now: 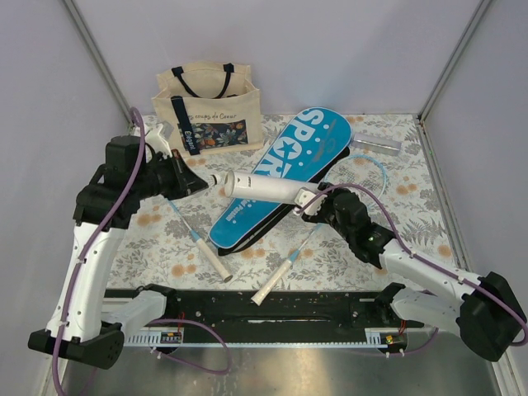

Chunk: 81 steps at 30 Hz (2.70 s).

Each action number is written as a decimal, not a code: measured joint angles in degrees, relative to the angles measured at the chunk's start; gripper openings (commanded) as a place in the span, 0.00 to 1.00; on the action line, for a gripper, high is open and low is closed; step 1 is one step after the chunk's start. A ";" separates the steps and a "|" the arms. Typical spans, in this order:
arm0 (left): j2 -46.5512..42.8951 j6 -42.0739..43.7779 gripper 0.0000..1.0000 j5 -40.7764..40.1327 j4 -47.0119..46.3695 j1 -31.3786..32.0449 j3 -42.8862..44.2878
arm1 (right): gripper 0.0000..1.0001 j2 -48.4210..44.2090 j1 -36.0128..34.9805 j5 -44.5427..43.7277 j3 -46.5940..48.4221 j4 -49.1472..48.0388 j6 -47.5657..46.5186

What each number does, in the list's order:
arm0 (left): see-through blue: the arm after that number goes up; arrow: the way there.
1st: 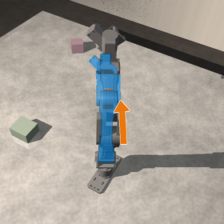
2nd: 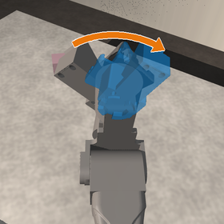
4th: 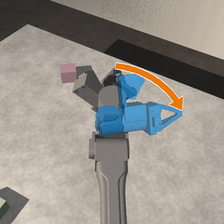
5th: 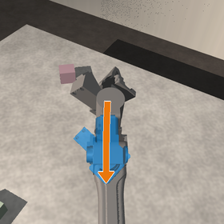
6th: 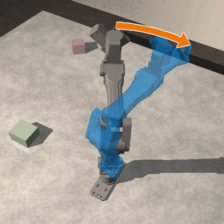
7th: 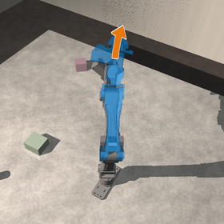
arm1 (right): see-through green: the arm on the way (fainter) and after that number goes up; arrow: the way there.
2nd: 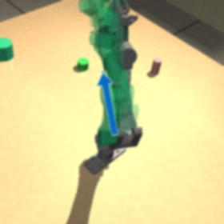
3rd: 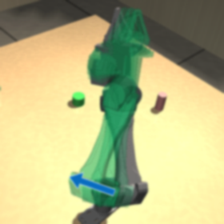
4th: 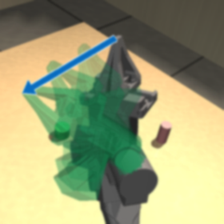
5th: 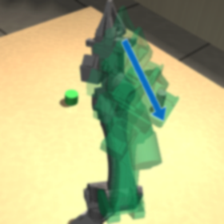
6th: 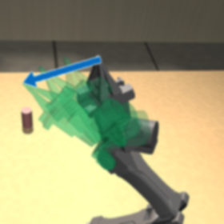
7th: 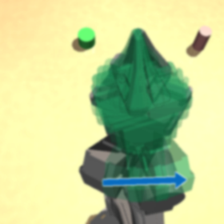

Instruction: Pack up the badminton gear

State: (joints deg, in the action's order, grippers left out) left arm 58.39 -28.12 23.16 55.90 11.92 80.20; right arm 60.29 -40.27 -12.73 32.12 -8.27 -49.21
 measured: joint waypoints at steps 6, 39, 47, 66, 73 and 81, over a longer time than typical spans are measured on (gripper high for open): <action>-0.13 2.16 0.00 5.33 2.08 0.94 0.76 | 0.29 -0.98 0.28 1.81 -0.98 -0.20 -0.33; 0.76 -2.60 0.18 17.86 -12.11 11.41 -9.86 | 0.26 -2.99 0.33 13.44 -4.59 -5.53 0.96; -0.28 -2.19 0.62 12.83 -9.99 11.52 -8.37 | 0.25 -2.99 0.35 12.79 -4.98 -5.99 1.81; -4.33 -0.90 0.85 -2.40 -2.80 11.65 5.25 | 0.23 -2.75 0.83 7.67 -4.63 -6.29 12.72; -5.38 -0.66 0.84 -4.98 -5.25 11.65 2.10 | 0.24 -6.12 1.07 4.79 -4.26 -4.17 25.46; -8.72 -0.17 0.95 0.57 -22.88 11.65 -14.97 | 0.26 -9.64 1.09 11.63 -0.17 -1.05 43.52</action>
State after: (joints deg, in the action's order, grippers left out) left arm 49.67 -28.29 23.73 33.01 23.57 65.23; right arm 50.65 -39.18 -1.10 31.94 -9.32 -5.69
